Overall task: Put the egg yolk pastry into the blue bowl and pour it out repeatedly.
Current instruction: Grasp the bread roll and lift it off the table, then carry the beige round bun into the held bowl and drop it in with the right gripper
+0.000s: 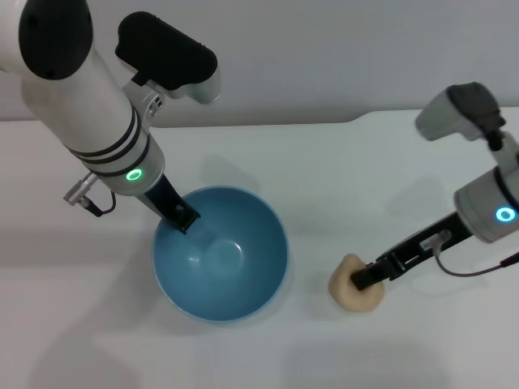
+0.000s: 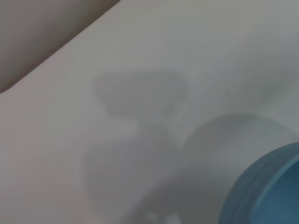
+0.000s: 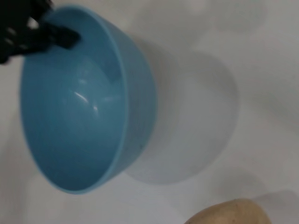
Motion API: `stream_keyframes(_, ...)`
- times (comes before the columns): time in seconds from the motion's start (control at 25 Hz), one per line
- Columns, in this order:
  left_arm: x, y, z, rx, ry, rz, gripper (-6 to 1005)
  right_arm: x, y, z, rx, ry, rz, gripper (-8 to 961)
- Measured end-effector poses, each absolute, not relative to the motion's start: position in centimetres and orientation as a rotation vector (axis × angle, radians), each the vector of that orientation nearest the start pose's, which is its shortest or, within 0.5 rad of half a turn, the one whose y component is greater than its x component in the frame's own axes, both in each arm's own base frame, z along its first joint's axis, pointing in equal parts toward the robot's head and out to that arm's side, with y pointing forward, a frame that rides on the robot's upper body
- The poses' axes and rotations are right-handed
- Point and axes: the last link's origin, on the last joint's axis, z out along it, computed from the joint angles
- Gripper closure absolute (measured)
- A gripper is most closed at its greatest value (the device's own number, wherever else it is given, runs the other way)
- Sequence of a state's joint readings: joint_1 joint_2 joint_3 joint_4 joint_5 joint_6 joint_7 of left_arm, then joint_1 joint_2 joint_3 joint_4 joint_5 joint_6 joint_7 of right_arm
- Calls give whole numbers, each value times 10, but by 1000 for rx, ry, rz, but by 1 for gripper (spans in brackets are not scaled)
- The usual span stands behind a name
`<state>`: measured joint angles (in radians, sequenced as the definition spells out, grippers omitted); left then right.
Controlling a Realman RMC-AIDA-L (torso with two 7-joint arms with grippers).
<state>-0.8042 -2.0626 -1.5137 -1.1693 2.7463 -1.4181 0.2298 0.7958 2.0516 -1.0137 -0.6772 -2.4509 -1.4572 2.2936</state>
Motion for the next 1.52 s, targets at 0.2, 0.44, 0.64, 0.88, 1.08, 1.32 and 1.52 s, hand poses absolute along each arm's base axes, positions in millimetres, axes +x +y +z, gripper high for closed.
stream_keyframes(0.2,-147,385,-38,-2383,-882,683,1000,216,361,-12,-2840,1325,-27,844)
stream_keyframes(0.44,-138,380,-50,-2417,-805,765,1001,164,356,17,-3060,1014,389,867)
stream_keyframes(0.64,-115,368,-69,-2524,-701,801,1001,146,360,10,-3092,925,394,889)
stream_keyframes(0.88,-98,362,-81,-2572,-626,825,1000,147,357,-6,-3112,917,311,916)
stream_keyframes(1.08,-94,365,-81,-2568,-636,807,1001,155,349,-10,-3123,964,296,920)
stream_keyframes(1.32,-95,368,-81,-2550,-638,840,1000,166,345,-12,-3107,1011,273,796)
stream_keyframes(1.52,-94,369,-80,-2552,-623,844,1000,172,346,-11,-3084,1036,267,710)
